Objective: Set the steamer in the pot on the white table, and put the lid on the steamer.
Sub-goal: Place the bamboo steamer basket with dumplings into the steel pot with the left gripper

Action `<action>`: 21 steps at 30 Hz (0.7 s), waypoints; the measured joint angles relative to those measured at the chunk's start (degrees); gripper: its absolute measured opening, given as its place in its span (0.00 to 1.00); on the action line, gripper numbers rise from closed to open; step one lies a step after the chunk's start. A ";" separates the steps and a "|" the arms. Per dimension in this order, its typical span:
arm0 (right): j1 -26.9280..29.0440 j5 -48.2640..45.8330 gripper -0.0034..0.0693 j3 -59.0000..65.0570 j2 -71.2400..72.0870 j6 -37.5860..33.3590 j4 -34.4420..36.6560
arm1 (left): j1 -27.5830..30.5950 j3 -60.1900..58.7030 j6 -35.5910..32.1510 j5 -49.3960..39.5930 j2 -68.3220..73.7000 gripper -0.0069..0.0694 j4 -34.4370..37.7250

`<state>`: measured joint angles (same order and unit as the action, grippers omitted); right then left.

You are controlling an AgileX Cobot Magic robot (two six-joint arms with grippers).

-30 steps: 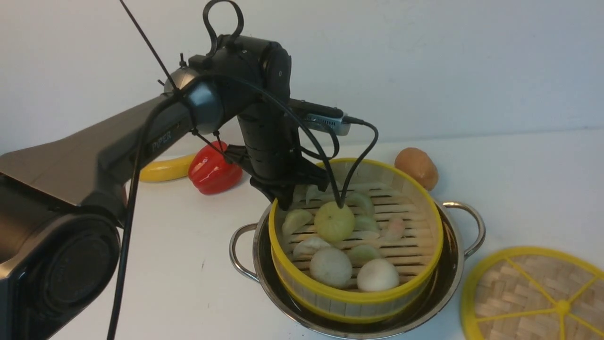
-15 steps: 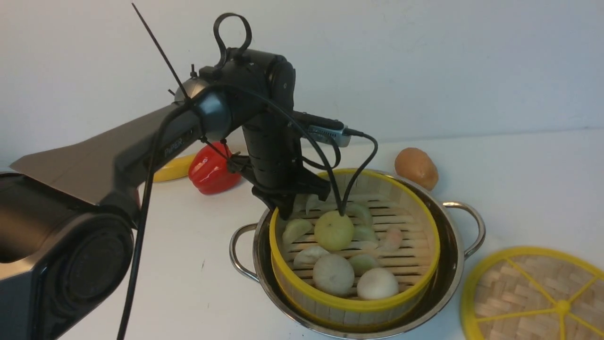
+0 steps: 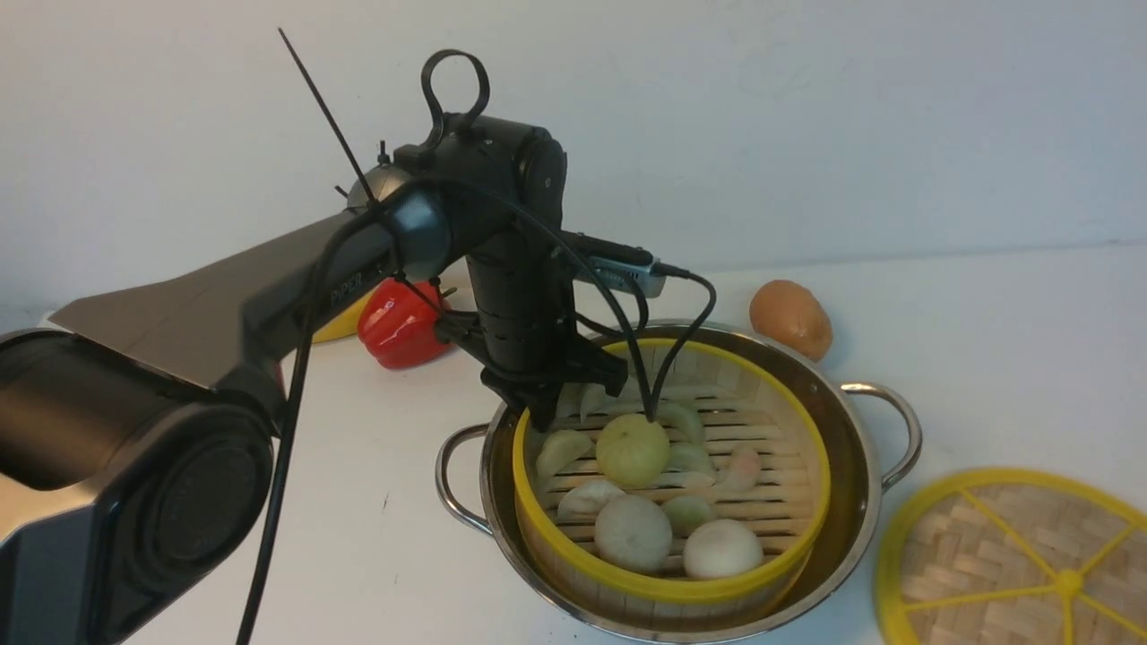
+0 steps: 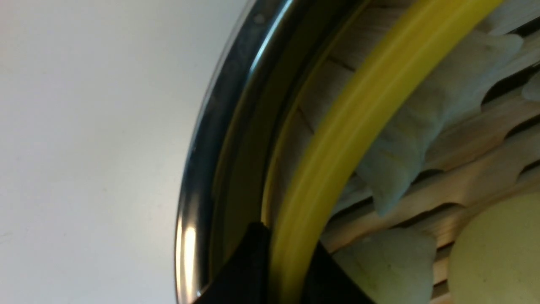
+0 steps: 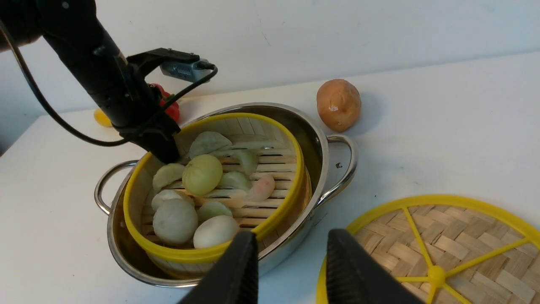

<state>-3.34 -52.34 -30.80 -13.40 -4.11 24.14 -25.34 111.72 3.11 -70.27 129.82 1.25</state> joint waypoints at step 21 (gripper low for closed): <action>0.00 0.00 0.38 0.00 0.00 0.05 0.00 | 0.05 0.00 -0.82 1.34 0.00 0.20 0.55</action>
<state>-3.34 -52.34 -30.80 -13.40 -4.06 24.14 -25.29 111.72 2.28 -68.93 129.82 1.81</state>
